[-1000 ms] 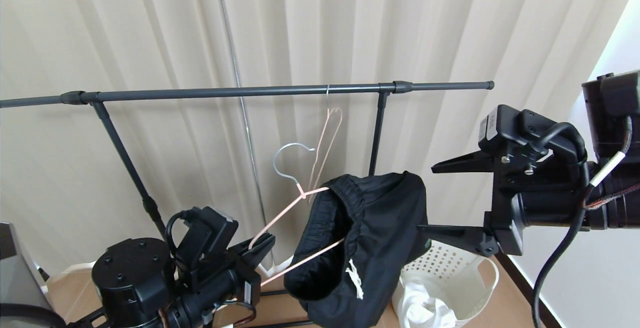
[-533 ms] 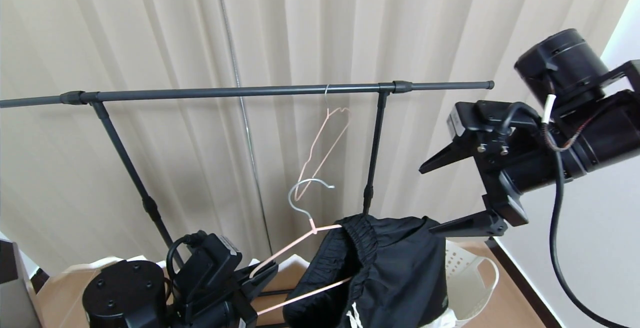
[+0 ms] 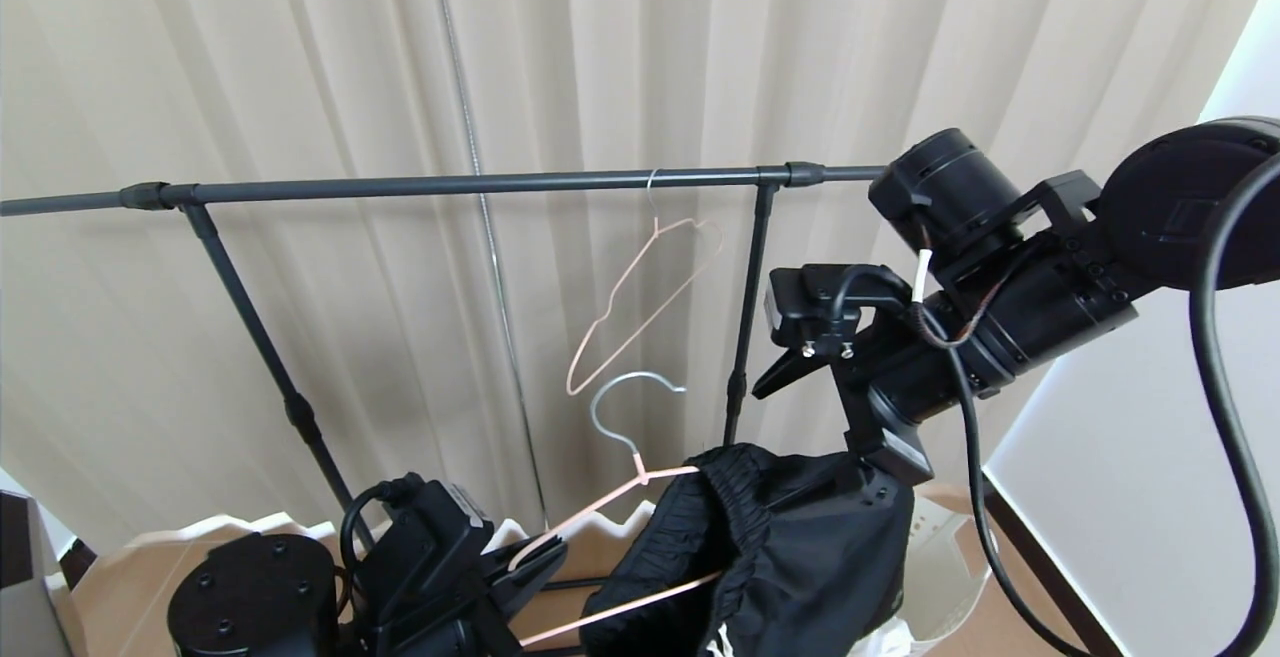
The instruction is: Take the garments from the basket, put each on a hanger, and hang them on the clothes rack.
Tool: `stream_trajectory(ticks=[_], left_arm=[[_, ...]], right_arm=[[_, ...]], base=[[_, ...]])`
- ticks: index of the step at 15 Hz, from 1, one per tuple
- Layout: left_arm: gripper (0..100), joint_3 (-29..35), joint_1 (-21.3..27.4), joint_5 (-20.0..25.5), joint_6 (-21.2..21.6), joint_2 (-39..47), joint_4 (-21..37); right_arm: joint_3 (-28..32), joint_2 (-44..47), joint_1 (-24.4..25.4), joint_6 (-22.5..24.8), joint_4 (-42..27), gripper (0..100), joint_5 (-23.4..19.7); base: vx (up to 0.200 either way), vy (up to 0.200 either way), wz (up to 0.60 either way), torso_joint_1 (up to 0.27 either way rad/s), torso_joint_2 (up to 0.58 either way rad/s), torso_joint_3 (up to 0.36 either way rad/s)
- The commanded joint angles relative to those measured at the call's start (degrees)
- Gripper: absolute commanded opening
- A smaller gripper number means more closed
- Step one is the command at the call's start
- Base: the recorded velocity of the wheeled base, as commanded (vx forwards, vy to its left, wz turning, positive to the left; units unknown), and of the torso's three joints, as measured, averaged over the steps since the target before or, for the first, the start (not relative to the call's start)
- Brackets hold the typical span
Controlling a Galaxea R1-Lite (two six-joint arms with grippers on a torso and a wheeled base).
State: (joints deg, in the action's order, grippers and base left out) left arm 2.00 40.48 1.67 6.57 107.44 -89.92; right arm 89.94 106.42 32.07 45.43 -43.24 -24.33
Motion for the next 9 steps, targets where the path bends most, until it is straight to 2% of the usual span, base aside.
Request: stream_trajectory(ticks=[1,9], left_arm=[[0,-0.24,0.03,0.00,0.02,-0.12,-0.08],[0,0.11,0.30,-0.09,0.11,-0.21,-0.08]], right_arm=[[0.15,2.30,0.53,-0.08,0.00,100,1.04],[1.55,5.72,0.53,-0.08,1.14,100,1.31]], base=[[0.000,0.000,0.00,0.000,0.00,0.000],[0.000,0.000,0.00,0.000,0.00,0.000]])
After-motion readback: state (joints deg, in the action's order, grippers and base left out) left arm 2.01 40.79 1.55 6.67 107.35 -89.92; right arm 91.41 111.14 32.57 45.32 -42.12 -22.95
